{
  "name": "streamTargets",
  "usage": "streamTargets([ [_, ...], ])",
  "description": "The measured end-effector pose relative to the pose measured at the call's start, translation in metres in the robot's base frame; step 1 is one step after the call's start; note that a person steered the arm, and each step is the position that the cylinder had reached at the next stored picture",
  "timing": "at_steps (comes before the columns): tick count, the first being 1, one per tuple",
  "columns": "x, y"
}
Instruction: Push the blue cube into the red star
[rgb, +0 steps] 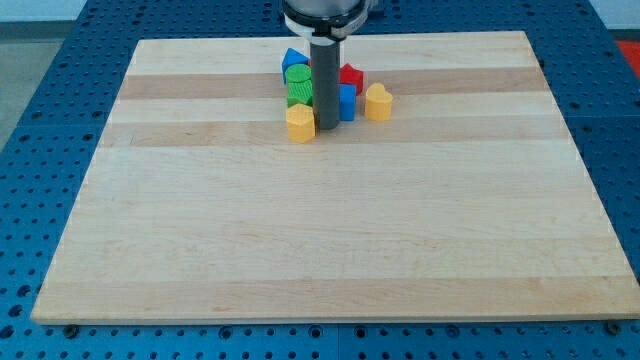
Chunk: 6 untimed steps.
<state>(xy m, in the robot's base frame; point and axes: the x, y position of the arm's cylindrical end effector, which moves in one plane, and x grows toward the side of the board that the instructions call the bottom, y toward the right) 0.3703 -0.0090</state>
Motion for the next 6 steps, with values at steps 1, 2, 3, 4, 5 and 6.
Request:
streamTargets([
  [1,-0.008,0.000],
  [2,-0.010,0.000],
  [3,-0.005,0.009],
  [4,-0.004,0.028],
  [5,-0.004,0.049],
  [6,-0.006,0.054],
])
